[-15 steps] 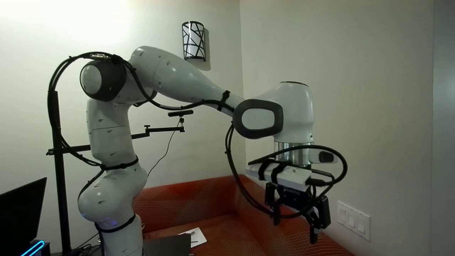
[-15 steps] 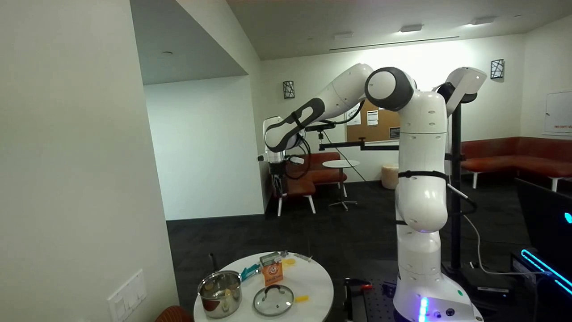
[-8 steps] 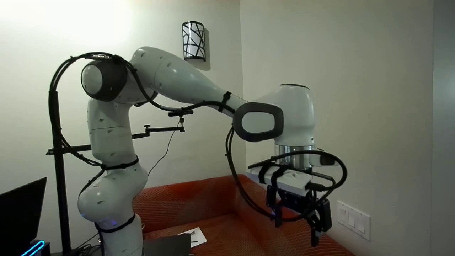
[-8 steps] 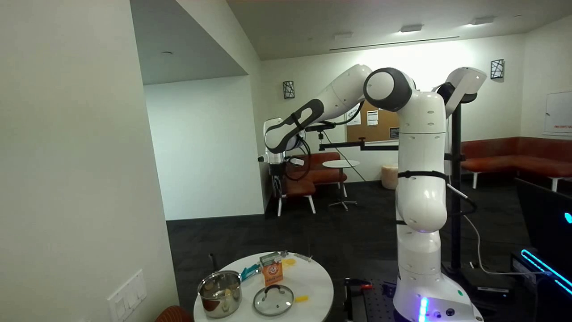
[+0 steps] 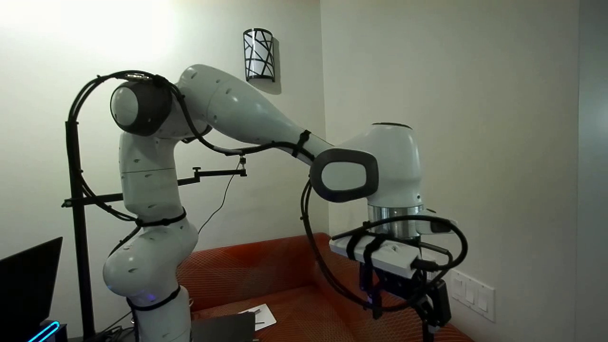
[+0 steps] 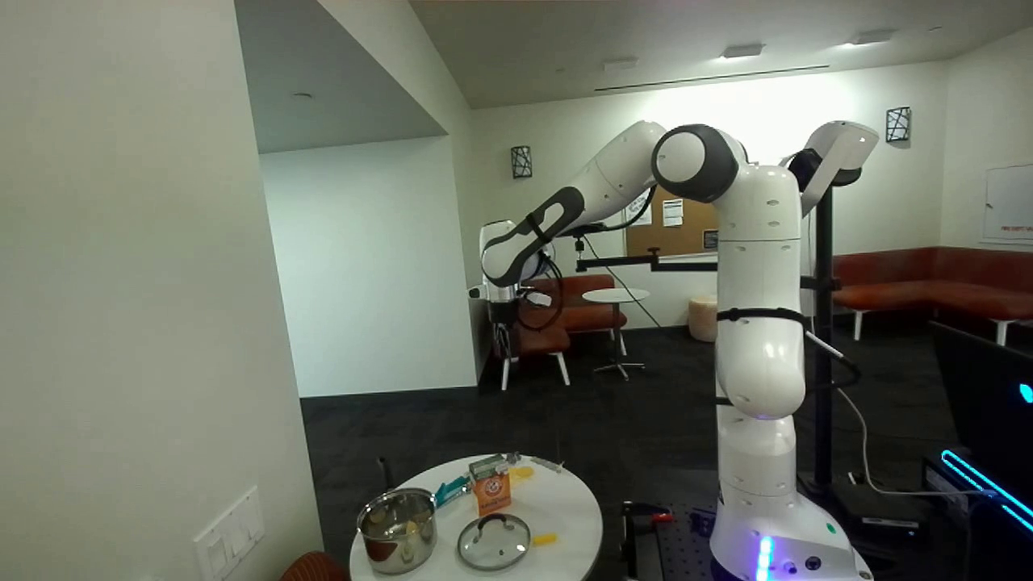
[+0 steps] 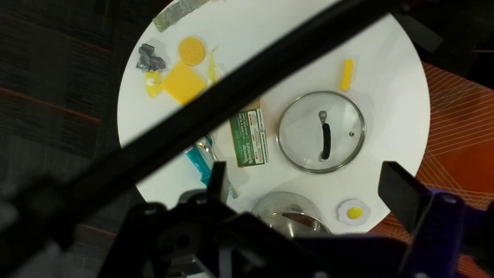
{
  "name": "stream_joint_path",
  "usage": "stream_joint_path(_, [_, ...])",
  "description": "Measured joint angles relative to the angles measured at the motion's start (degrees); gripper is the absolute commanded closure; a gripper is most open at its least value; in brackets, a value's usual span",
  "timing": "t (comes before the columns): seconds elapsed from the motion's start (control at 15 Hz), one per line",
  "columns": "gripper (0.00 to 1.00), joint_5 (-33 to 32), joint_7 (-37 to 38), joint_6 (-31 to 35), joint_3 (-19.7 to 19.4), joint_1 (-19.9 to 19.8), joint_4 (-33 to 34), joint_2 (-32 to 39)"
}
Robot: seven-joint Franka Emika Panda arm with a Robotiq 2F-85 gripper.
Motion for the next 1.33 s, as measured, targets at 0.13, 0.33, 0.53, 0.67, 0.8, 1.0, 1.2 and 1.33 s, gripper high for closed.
stream_joint_path(0.13, [0.0,0.0,0.0,1.99,0.04,-0.07,-0.06,1.36])
stream_joint_path(0.33, [0.0,0.03,0.0,3.97,0.64,-0.1,0.05,3.85])
stream_joint_path(0.53, [0.0,0.14,0.0,5.17,1.74,-0.16,0.97,6.73])
stream_joint_path(0.67, [0.0,0.15,0.03,5.51,2.47,-0.24,2.0,8.62])
stream_joint_path(0.8, [0.0,0.16,0.05,5.53,3.1,-0.46,3.2,10.52])
stream_joint_path(1.0, [0.0,0.16,0.05,5.54,3.73,-1.19,5.05,13.49])
stream_joint_path(1.2, [0.0,0.08,0.05,5.54,3.99,-2.05,6.67,16.46])
stream_joint_path(1.33, [0.0,0.01,0.05,5.57,4.2,-2.65,7.55,18.23])
